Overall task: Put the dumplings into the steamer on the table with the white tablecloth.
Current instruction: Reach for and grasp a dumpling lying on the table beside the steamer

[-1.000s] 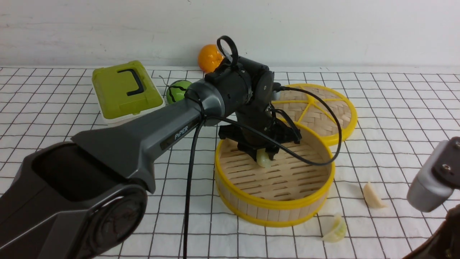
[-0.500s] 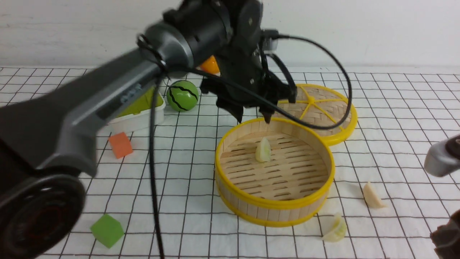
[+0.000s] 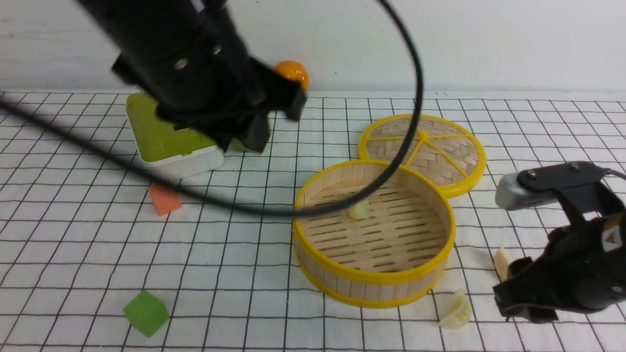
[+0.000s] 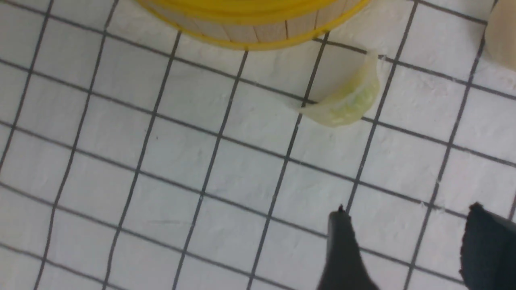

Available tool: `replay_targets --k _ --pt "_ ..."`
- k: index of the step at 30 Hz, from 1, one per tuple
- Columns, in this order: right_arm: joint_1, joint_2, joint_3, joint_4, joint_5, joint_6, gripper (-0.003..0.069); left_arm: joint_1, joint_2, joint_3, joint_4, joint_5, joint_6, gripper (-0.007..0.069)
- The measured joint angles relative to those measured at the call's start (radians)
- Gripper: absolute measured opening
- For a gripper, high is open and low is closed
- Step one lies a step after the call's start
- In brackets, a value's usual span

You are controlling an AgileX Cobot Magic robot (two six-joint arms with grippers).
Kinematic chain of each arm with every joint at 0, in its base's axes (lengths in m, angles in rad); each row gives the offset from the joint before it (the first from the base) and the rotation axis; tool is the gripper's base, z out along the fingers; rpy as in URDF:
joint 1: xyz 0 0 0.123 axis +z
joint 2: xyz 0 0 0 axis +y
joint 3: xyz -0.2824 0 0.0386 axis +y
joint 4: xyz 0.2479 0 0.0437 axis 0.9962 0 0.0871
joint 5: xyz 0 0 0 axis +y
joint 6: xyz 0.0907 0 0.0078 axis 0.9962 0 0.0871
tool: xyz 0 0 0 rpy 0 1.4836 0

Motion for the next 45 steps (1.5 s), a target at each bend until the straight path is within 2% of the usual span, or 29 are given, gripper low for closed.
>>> replay_targets --k 4,13,19,29,35,39,41,45 --pt "-0.032 0.137 -0.001 0.023 -0.109 0.058 0.0448 0.000 -0.211 0.298 0.001 -0.096 -0.041 0.0235" --pt "-0.052 0.340 -0.008 0.046 -0.262 0.184 0.0455 0.000 -0.519 0.665 0.011 -0.209 -0.135 0.0232" --pt "-0.052 0.392 -0.010 0.105 -0.304 0.188 0.0455 0.000 -0.594 0.729 0.056 -0.217 -0.165 0.0234" --pt "-0.050 0.418 -0.011 0.112 -0.293 0.174 0.0442 0.000 -0.593 0.729 0.079 -0.239 -0.176 0.0237" --pt "-0.049 0.426 -0.018 0.108 -0.273 0.157 0.0375 0.000 -0.593 0.729 0.079 -0.243 -0.176 0.0237" --pt "-0.049 0.426 -0.019 0.108 -0.232 0.087 0.0223 0.000 -0.593 0.729 0.079 -0.243 -0.176 0.0237" --pt "-0.049 0.426 -0.020 0.108 -0.226 0.067 0.0195 0.000 -0.593 0.729 0.079 -0.243 -0.176 0.0237" --pt "-0.049 0.426 -0.043 0.109 -0.147 0.009 0.0196 0.000 -0.593 0.729 0.079 -0.242 -0.176 0.0239"
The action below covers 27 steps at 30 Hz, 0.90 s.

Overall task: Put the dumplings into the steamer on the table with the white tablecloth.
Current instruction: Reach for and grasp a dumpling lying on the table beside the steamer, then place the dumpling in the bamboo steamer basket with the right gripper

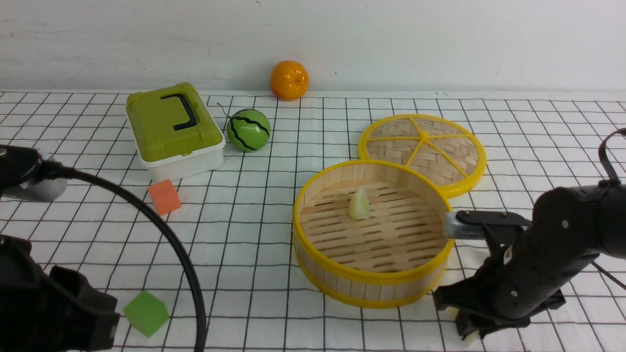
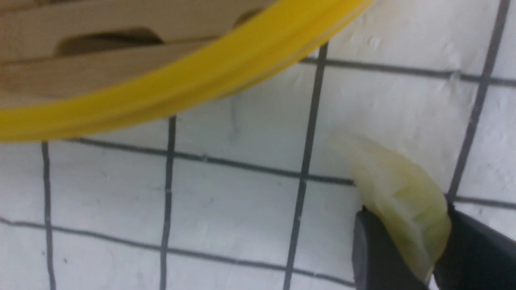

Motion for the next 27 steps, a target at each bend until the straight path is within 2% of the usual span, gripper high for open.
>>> replay_targets --k 6,12,20,27 --pt "0.000 -0.055 -0.072 0.000 0.109 -0.052 0.0196 0.000 0.000 0.000 0.000 0.006 0.000 0.0239" --pt "0.042 -0.109 -0.283 -0.007 0.194 -0.096 0.0195 0.000 -0.001 0.000 -0.001 0.018 0.000 0.0239" --pt "0.080 0.066 -0.485 -0.019 0.138 -0.095 0.0195 0.000 -0.001 0.000 -0.014 0.019 0.000 0.0239" --pt "0.060 0.252 -0.593 -0.084 0.053 0.017 0.0195 0.000 -0.001 0.000 -0.026 0.019 0.000 0.0239"
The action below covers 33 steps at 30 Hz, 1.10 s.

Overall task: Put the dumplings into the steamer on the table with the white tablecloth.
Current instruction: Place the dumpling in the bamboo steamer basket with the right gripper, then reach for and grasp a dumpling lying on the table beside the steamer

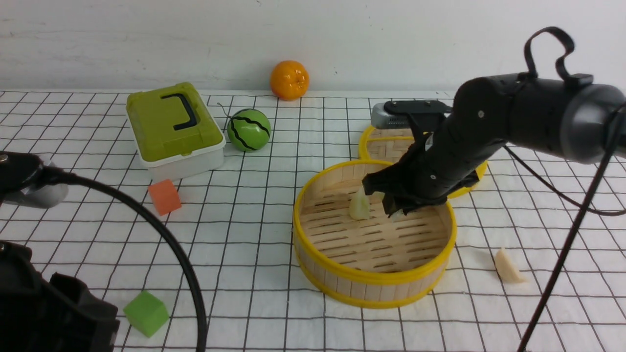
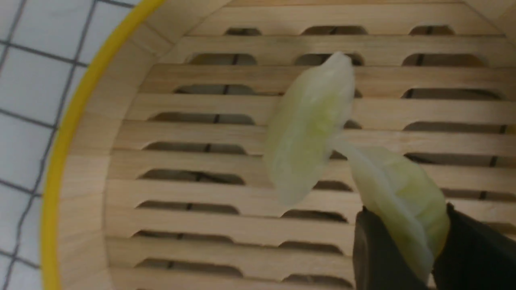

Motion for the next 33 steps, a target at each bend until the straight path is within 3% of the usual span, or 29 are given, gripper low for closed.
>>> replay_targets --k 4,6,8,13,16,22,27,33 --pt "-0.007 0.048 -0.019 -0.053 -0.002 0.007 0.0204 0.000 0.000 0.000 -0.002 0.000 0.000 0.0239" --pt "-0.007 0.059 -0.021 -0.069 0.000 0.007 0.0244 0.000 0.000 0.000 -0.002 0.000 0.000 0.0239" --pt "-0.007 0.058 -0.026 -0.075 0.015 0.007 0.0358 0.000 0.000 0.000 -0.001 -0.007 0.000 0.0239" --pt "-0.007 0.015 -0.060 -0.076 0.140 -0.045 0.0485 0.000 0.000 0.000 -0.001 -0.036 0.000 0.0239" --pt "-0.009 -0.056 -0.062 -0.078 0.230 -0.116 0.0510 0.000 0.000 0.000 -0.001 -0.040 0.000 0.0239" --pt "-0.081 -0.207 -0.021 -0.050 0.325 -0.233 0.0503 0.000 0.000 0.000 -0.001 -0.041 0.000 0.0239" --pt "-0.269 -0.238 0.133 0.016 0.324 -0.287 0.0459 0.000 0.000 0.000 -0.002 -0.039 0.000 0.0239" --pt "-0.307 -0.190 0.240 0.041 0.268 -0.408 0.0417 0.000 0.001 0.000 -0.001 -0.039 0.000 0.0239"
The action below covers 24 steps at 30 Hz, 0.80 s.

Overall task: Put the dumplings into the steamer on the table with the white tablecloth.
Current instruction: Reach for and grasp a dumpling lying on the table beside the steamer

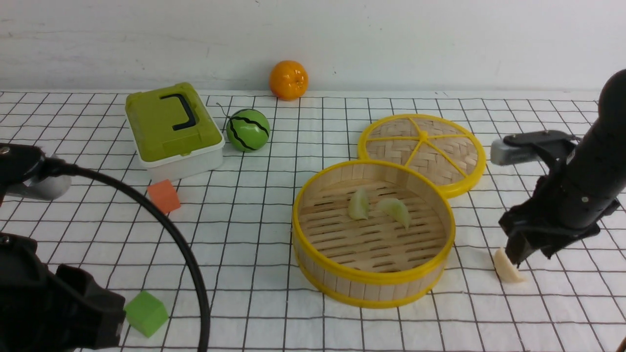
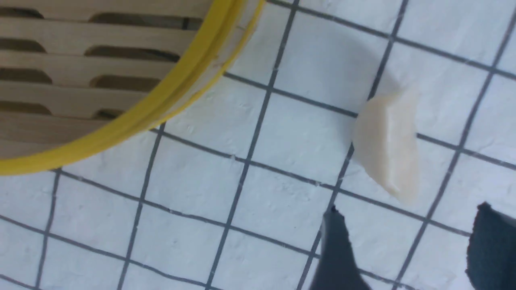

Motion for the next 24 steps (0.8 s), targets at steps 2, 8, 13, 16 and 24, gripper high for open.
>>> replay_targets --k 2,8,13,16,24 --pt "0.006 0.022 0.009 0.011 -0.036 -0.028 0.0412 0.000 0.000 0.000 0.000 0.000 0.000 0.0239" --pt "0.009 0.071 0.009 0.010 -0.155 -0.013 0.0411 0.000 0.000 0.008 -0.001 0.014 0.000 0.0239" --pt "0.009 0.112 0.009 0.005 -0.189 -0.001 0.0411 0.000 0.000 0.009 -0.001 0.032 0.000 0.0239" --pt "0.009 0.142 0.009 0.005 -0.184 0.001 0.0402 0.000 0.000 0.009 -0.001 0.038 0.000 0.0239" --pt "0.009 0.156 0.005 -0.037 -0.163 0.090 0.0235 0.000 0.000 0.009 -0.011 0.042 0.000 0.0239"
